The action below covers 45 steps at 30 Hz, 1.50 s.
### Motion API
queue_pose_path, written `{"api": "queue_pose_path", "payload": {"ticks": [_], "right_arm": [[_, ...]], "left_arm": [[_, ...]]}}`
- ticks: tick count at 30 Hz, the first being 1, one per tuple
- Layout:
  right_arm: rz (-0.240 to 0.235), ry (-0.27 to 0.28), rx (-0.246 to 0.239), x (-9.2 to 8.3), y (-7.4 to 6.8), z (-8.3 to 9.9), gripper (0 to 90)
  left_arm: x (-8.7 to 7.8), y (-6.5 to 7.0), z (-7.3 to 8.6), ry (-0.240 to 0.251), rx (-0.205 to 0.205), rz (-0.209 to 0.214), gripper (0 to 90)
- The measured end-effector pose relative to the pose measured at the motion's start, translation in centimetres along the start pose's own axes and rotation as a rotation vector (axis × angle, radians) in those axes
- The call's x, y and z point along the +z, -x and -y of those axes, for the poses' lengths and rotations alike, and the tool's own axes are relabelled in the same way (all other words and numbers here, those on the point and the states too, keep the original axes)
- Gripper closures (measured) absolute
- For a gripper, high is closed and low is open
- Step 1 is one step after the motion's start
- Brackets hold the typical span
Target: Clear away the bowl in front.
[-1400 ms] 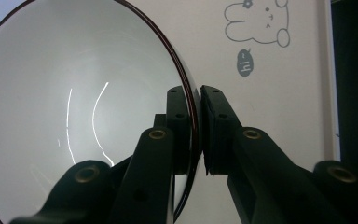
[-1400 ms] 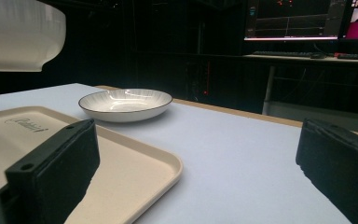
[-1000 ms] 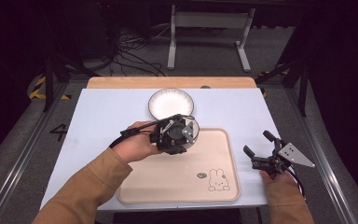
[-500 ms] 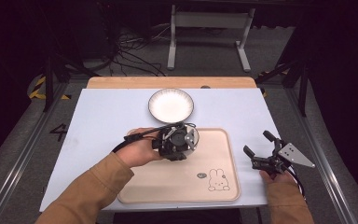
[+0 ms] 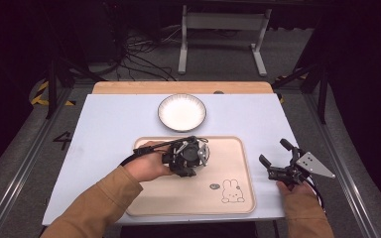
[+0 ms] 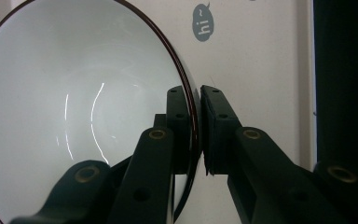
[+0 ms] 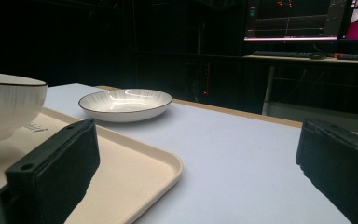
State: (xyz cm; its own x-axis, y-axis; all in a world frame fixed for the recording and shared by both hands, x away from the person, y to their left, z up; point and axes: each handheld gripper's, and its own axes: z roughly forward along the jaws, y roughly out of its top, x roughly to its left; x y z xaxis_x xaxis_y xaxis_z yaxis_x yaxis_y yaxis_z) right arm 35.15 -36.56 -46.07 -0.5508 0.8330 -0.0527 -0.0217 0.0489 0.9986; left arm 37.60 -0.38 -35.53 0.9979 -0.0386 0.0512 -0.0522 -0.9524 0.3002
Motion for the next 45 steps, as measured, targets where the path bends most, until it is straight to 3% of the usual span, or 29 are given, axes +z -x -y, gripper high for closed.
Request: {"api": "queue_pose_path", "payload": {"ticks": [37, 45], "right_arm": [[0.0, -0.001, 0.0, 0.0, 0.0, 0.0, 0.0], [0.0, -0.001, 0.0, 0.0, 0.0, 0.0, 0.0]], "left_arm": [[2.5, 0.4, 0.3, -0.054, 0.003, 0.033, 82.8], [2.9, 0.3, 0.5, -0.065, 0.001, 0.072, 81.1]]}}
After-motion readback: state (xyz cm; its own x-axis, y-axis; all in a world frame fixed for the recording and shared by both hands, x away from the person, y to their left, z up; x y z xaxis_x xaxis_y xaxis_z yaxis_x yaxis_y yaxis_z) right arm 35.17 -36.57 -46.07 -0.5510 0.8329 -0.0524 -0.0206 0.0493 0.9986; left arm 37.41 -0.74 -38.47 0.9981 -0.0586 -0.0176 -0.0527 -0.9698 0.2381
